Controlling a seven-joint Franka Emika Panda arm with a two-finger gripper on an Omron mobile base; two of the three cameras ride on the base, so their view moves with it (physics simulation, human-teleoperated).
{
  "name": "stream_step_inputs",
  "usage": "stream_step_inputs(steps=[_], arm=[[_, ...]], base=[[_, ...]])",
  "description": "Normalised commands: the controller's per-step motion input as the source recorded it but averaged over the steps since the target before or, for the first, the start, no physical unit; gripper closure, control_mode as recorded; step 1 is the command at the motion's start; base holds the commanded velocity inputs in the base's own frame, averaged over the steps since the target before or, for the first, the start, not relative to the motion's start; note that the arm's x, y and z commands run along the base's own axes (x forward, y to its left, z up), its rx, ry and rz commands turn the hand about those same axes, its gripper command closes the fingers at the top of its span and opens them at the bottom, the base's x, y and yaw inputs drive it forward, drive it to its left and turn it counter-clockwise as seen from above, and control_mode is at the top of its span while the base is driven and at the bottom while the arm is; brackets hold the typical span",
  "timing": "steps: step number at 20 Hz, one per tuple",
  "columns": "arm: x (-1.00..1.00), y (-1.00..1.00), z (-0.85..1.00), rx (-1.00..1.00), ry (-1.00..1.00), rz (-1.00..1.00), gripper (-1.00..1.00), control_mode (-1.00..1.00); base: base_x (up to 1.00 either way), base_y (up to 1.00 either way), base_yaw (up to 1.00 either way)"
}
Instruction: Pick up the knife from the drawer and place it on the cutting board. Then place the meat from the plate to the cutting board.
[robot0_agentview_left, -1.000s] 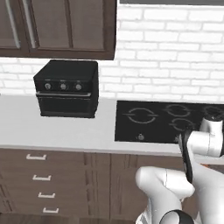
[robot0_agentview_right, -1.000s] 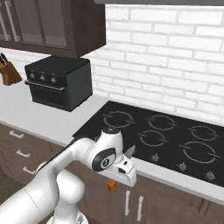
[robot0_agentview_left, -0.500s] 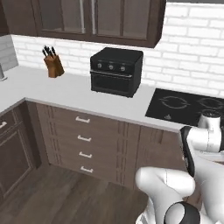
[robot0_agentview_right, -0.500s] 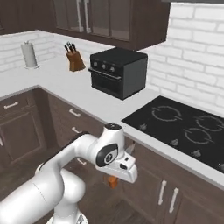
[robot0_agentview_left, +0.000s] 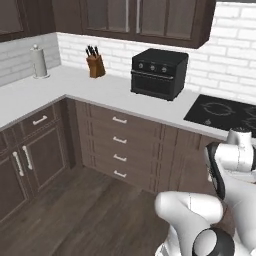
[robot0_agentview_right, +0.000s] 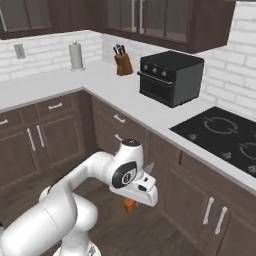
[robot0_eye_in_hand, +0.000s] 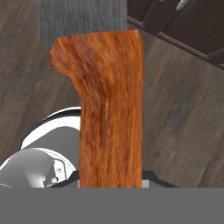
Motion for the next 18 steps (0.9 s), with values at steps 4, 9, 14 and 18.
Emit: stream_step_inputs(steps=[4,9,14,18], arm=[[0.0,0.0,0.0,0.0,0.0,0.0,1.0,1.0],[0.0,0.0,0.0,0.0,0.0,0.0,1.0,1.0],[0.0,0.0,0.0,0.0,0.0,0.0,1.0,1.0],[0.0,0.0,0.0,0.0,0.0,0.0,1.0,1.0]], base=[[-0.99,-0.09,0.17],[-0.96,-0.41,-0.31],[-0.61,-0.06,-0.7],[-0.46,0.0,-0.81]])
